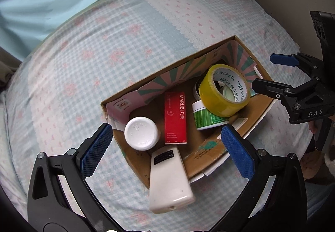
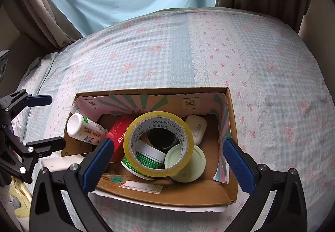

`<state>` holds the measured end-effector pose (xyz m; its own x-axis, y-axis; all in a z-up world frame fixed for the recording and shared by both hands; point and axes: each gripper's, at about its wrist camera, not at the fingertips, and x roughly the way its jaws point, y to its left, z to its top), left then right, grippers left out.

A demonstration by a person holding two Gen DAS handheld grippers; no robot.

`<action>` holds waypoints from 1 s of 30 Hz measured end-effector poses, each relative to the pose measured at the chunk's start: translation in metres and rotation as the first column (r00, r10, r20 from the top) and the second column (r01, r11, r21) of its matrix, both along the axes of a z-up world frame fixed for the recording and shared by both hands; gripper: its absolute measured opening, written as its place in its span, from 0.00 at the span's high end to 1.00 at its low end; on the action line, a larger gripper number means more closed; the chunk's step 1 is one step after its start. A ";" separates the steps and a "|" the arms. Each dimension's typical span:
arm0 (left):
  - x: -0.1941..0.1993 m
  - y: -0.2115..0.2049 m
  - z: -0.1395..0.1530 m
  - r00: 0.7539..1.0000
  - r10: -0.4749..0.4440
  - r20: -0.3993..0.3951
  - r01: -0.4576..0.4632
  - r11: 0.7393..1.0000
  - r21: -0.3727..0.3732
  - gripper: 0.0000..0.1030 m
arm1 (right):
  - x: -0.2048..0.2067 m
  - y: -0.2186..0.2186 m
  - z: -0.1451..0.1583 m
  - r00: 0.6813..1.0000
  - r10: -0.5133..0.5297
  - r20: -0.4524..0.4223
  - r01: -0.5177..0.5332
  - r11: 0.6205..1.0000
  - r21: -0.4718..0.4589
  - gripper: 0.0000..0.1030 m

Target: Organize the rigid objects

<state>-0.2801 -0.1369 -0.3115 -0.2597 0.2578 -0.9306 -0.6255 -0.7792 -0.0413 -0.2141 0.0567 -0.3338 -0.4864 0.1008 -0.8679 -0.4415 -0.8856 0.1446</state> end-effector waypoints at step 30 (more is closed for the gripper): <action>0.210 0.028 0.312 0.814 0.493 -0.307 -0.359 0.843 0.400 0.00 | 0.190 -0.024 0.331 0.952 -0.040 -0.305 0.132 0.949 0.288 0.00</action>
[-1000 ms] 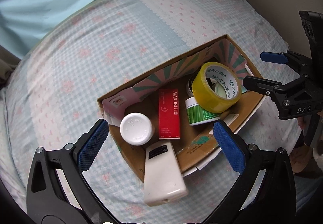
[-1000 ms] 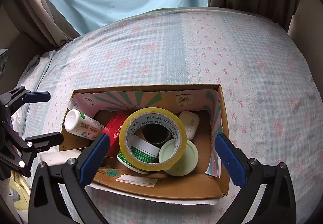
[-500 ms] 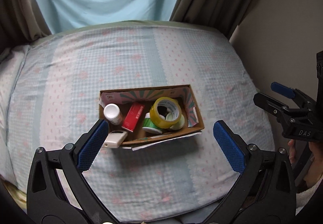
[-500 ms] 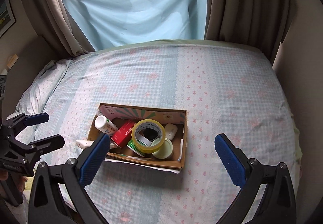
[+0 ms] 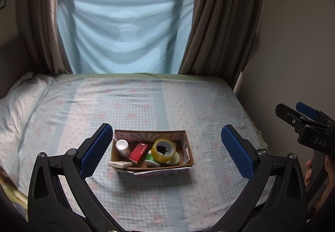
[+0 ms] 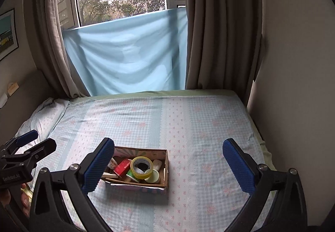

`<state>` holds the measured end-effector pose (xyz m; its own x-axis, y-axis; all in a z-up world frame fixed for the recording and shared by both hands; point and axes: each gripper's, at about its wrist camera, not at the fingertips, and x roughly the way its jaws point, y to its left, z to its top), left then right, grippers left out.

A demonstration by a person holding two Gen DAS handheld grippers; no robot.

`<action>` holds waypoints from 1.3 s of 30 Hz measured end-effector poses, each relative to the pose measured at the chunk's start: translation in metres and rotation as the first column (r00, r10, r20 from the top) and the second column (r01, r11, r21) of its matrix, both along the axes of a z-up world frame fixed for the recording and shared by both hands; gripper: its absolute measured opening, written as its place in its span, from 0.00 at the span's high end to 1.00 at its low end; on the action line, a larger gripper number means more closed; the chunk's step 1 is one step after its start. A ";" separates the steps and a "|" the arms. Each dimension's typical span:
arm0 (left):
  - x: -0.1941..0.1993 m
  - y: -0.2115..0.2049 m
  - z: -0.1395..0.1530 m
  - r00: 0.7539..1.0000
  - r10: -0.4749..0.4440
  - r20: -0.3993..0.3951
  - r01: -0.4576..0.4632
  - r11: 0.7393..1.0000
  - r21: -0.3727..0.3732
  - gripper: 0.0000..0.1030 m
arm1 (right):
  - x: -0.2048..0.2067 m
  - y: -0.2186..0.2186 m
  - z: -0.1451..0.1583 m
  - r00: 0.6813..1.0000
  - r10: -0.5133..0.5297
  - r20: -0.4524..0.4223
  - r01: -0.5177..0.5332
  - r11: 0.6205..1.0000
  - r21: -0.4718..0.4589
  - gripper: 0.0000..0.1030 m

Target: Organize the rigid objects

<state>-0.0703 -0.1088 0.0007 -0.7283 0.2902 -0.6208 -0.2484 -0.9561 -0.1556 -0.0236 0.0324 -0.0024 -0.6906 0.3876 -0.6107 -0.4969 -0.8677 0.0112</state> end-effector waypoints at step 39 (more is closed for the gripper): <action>0.012 0.001 0.004 0.999 0.044 -0.022 -0.044 0.999 -0.009 0.00 | 0.019 0.000 0.009 0.999 -0.028 -0.025 0.030 0.997 0.071 0.00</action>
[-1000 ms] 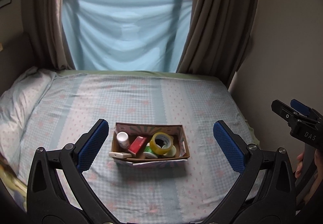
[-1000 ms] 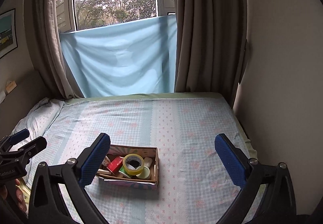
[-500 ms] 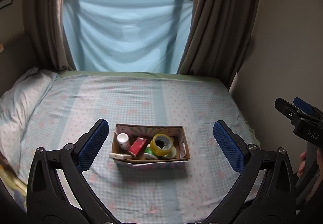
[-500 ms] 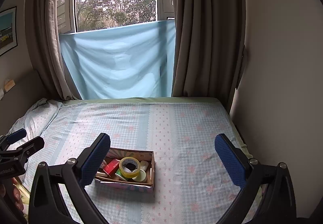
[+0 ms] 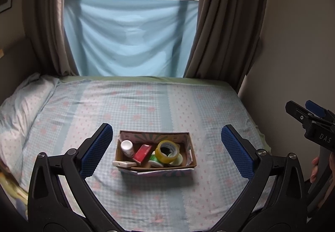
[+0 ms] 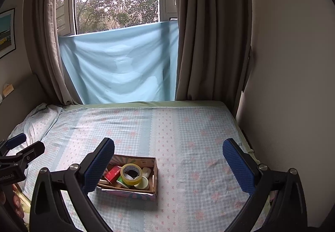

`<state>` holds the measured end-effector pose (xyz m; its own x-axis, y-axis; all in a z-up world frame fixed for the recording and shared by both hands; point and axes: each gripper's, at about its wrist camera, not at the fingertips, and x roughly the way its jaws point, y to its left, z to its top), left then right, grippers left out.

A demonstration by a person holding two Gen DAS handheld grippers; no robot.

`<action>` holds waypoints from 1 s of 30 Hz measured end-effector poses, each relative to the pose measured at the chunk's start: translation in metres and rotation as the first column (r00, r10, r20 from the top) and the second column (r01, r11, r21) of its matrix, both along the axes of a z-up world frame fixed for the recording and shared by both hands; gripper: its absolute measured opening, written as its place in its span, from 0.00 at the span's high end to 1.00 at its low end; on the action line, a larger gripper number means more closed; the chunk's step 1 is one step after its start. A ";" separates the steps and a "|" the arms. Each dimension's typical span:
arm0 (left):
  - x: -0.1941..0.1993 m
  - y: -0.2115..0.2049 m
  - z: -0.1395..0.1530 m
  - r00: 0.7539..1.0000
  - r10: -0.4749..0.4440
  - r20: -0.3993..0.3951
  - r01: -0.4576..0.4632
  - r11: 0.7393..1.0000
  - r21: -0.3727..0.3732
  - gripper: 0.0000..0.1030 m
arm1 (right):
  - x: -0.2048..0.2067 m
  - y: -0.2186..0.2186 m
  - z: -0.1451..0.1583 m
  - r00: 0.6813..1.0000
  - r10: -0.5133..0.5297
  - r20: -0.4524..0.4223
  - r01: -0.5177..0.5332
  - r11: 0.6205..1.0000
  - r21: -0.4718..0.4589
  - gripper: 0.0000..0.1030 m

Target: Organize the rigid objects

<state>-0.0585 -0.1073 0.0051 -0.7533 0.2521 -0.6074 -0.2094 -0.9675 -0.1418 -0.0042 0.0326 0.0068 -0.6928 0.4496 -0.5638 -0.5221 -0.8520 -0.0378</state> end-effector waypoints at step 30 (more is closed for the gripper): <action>0.021 0.001 0.024 0.982 0.027 -0.186 -0.025 1.000 0.013 0.00 | -0.002 -0.002 0.003 1.000 0.003 -0.008 -0.003 1.000 0.010 0.00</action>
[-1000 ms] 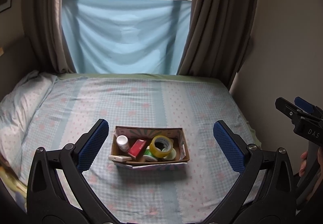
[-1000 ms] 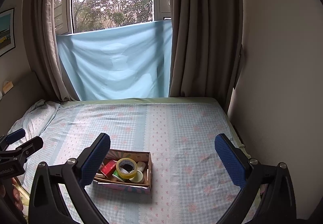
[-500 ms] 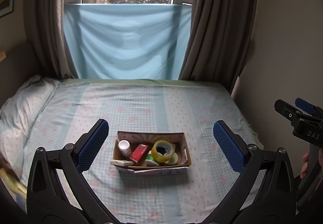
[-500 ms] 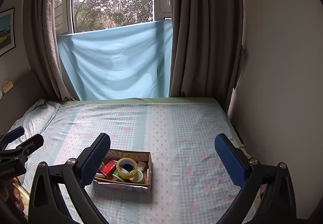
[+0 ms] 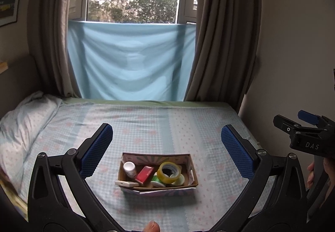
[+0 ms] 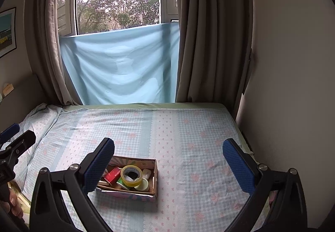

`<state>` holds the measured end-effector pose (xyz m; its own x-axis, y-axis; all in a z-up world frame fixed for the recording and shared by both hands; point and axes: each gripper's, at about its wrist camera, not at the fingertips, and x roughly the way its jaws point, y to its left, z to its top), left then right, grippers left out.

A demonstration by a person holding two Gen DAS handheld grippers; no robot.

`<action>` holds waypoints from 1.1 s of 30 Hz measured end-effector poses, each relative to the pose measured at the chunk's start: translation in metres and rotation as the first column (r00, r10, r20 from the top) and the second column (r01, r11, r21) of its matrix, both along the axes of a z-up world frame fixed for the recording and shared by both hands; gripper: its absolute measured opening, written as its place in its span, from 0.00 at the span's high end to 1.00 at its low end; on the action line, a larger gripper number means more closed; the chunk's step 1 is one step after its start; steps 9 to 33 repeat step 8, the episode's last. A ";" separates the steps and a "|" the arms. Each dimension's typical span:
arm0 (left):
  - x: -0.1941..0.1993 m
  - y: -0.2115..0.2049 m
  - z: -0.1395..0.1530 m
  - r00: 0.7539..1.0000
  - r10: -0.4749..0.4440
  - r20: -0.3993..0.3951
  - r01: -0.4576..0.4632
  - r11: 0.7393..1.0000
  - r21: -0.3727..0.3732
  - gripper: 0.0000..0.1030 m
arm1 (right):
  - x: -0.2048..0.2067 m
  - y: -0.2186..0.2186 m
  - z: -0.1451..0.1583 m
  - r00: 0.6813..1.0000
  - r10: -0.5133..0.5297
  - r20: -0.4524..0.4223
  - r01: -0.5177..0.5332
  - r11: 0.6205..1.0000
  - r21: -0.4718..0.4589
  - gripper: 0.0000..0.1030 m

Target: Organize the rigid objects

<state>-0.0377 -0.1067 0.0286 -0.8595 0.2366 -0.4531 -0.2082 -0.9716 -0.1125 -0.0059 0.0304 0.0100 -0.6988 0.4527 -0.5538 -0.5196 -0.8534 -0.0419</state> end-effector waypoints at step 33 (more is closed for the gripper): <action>0.000 -0.004 -0.002 0.999 0.031 0.004 -0.031 0.999 0.014 0.00 | 0.001 0.000 0.000 1.000 0.001 -0.004 -0.001 1.000 -0.009 0.00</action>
